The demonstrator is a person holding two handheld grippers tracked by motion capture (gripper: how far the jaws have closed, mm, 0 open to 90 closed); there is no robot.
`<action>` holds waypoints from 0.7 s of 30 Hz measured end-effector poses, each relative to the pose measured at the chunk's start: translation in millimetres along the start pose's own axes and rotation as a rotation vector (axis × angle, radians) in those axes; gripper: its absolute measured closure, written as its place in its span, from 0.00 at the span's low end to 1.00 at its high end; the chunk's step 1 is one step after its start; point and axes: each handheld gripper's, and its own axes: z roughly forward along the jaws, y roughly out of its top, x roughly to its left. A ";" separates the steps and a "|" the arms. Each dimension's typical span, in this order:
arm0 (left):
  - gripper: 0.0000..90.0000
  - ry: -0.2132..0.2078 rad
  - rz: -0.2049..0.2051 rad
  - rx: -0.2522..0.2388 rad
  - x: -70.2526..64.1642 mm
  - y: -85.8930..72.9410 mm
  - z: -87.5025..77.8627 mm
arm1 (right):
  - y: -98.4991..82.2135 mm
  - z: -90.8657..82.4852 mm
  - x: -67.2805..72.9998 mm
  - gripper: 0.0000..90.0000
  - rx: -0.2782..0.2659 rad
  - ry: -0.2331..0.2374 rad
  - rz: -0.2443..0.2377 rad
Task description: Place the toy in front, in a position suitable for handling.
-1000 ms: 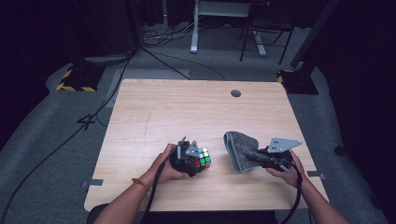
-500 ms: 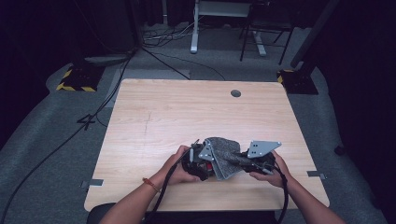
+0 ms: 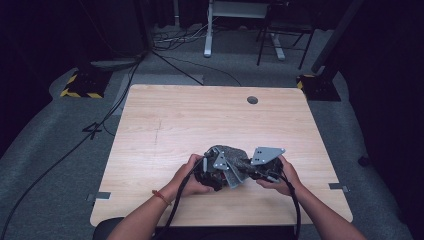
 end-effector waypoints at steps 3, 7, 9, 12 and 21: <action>0.37 0.008 0.015 -0.001 -0.6 -0.9 -2.6 | -4.9 1.5 -3.8 0.84 -0.008 -0.001 0.030; 0.37 0.033 0.044 0.012 -4.9 1.2 -5.0 | -13.6 -0.9 -6.6 0.84 -0.011 -0.006 0.058; 0.37 0.031 0.052 0.015 -6.1 2.2 -5.8 | -15.5 -0.7 -7.2 0.84 -0.010 -0.002 0.062; 0.37 0.028 0.055 0.014 -6.4 2.6 -6.5 | -20.8 -0.4 -9.7 0.84 -0.002 -0.001 0.073; 0.37 0.037 0.035 -0.049 -2.6 4.0 -20.7 | -33.0 -1.1 -16.3 0.84 0.012 0.001 0.112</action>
